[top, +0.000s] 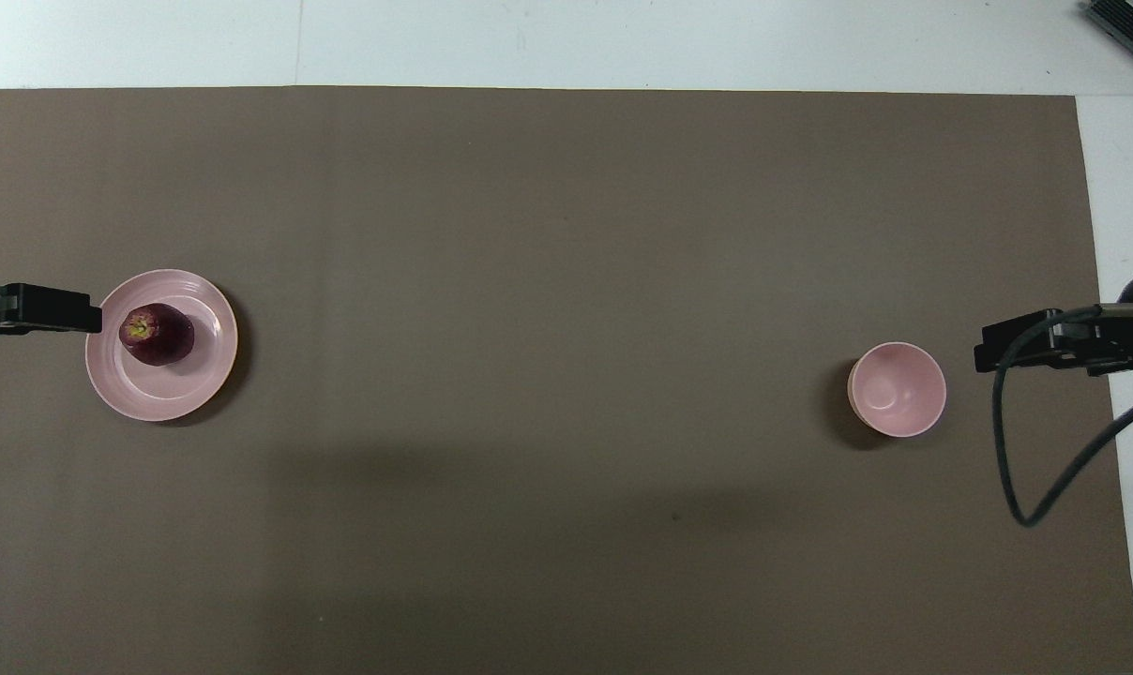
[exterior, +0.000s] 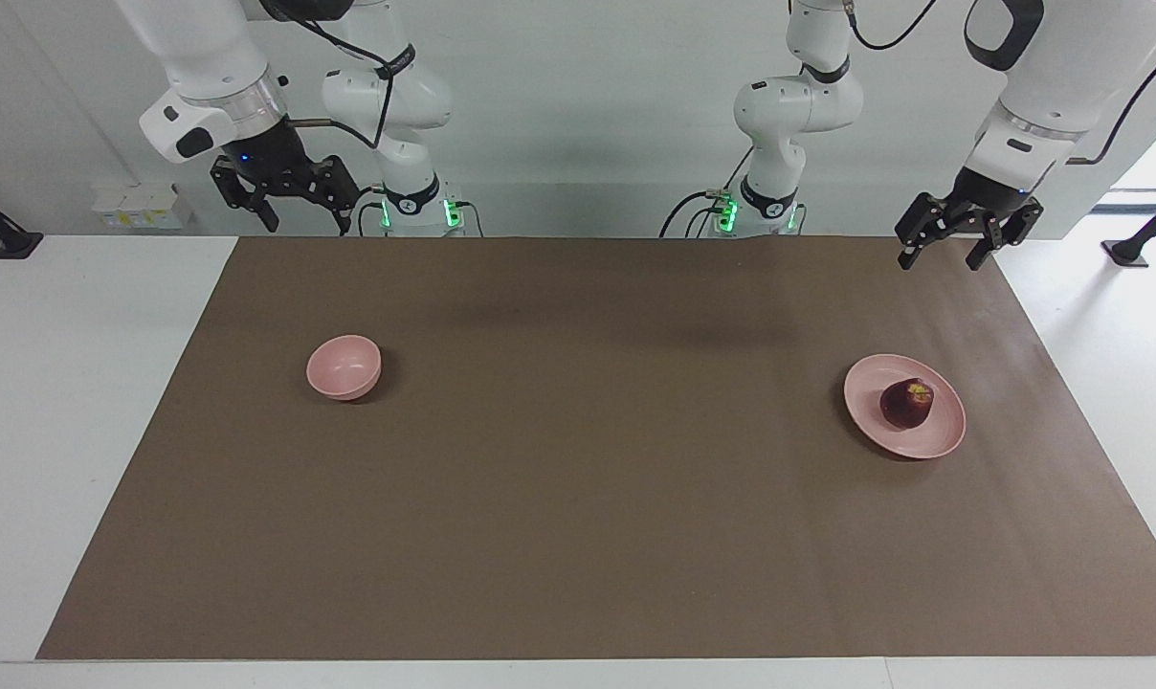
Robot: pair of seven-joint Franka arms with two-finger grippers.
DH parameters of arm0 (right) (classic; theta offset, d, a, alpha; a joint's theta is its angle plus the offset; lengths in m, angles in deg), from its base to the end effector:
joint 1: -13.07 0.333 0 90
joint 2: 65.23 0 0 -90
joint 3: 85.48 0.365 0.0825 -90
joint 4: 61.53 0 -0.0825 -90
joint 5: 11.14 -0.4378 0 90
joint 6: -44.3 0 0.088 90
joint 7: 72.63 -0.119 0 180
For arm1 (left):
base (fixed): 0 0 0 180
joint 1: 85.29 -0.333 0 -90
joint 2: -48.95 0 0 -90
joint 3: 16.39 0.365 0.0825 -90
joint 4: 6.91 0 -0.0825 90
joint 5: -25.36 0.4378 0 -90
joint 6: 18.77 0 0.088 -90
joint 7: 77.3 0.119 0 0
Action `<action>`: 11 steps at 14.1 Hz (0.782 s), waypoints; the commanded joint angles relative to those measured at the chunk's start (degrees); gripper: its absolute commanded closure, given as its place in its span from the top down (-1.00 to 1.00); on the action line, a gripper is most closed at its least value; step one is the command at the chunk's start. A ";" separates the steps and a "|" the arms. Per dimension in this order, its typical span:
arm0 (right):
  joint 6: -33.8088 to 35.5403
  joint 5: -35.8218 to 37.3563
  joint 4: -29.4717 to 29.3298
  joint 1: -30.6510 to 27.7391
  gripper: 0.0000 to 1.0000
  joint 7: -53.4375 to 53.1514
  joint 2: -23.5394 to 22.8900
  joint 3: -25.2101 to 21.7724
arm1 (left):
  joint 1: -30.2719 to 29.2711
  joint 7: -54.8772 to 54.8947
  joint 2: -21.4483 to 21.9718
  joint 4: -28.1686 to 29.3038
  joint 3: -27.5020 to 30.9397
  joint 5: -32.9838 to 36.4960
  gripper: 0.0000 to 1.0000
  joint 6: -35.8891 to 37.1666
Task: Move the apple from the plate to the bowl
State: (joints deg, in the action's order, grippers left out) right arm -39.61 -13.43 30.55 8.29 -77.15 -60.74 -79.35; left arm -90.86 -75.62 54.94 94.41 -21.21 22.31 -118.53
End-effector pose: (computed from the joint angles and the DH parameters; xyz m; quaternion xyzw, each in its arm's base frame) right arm 0.5676 0.0212 0.6796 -0.9990 0.0265 0.0331 0.0141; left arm 0.5846 -0.0002 0.6341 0.9990 -0.0045 0.0389 0.0212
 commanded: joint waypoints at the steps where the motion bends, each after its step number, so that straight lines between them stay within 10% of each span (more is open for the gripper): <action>1: -1.50 -1.41 3.79 -0.05 1.00 -0.92 1.75 0.20 | -1.28 0.69 -1.32 3.60 -0.28 -0.56 1.00 -5.32; 11: -5.12 -7.55 8.54 3.11 1.00 -19.03 0.78 1.52 | -4.97 2.01 -14.15 12.66 -0.28 -0.12 1.00 -29.06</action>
State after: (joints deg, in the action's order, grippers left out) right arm -43.62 -18.88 37.09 11.54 -93.23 -60.59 -77.83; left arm -95.25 -74.34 41.91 105.57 -21.12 22.31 -143.99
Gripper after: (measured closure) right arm 0.000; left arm 0.000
